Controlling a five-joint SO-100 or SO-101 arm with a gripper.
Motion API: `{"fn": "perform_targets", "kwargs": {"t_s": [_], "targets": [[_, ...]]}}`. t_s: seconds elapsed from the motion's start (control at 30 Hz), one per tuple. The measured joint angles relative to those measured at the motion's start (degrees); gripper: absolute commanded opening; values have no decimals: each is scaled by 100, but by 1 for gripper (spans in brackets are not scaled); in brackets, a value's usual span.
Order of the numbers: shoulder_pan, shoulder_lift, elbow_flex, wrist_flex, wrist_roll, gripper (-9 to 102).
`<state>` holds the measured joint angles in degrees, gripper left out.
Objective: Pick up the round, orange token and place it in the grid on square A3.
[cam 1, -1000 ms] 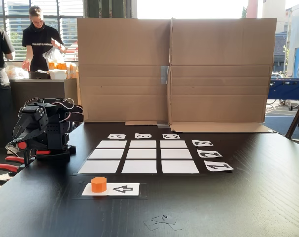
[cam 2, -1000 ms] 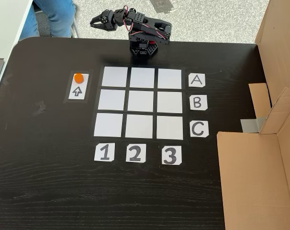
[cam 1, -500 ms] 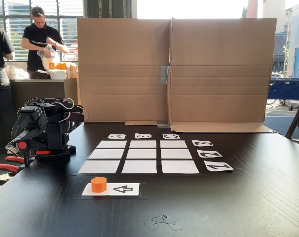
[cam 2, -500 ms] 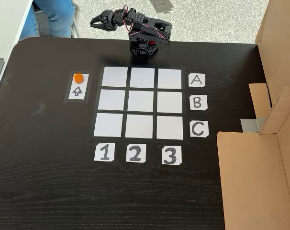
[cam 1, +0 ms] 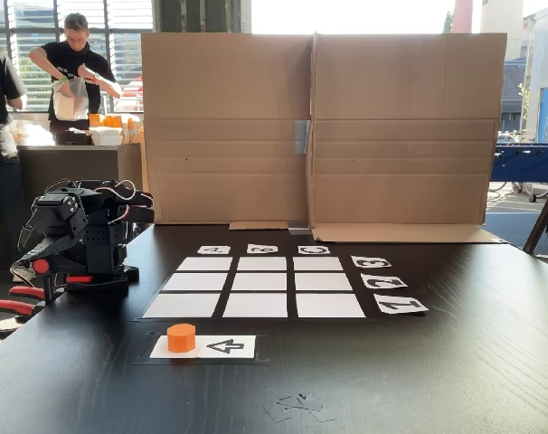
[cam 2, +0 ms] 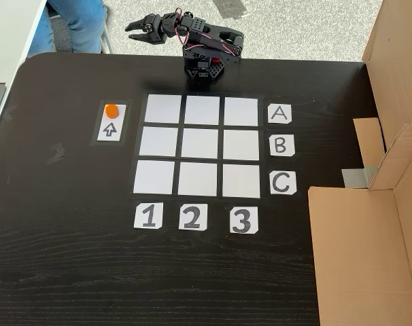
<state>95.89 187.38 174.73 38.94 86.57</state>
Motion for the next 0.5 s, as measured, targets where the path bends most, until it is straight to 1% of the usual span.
{"fn": "perform_targets", "kwargs": {"t_s": [0.23,0.33,0.5], "targets": [[-70,-1380,-809,176,0,25],[-141,-2180,-1345,316,0,26],[-343,-3234,-2514,1028,0,27]]}}
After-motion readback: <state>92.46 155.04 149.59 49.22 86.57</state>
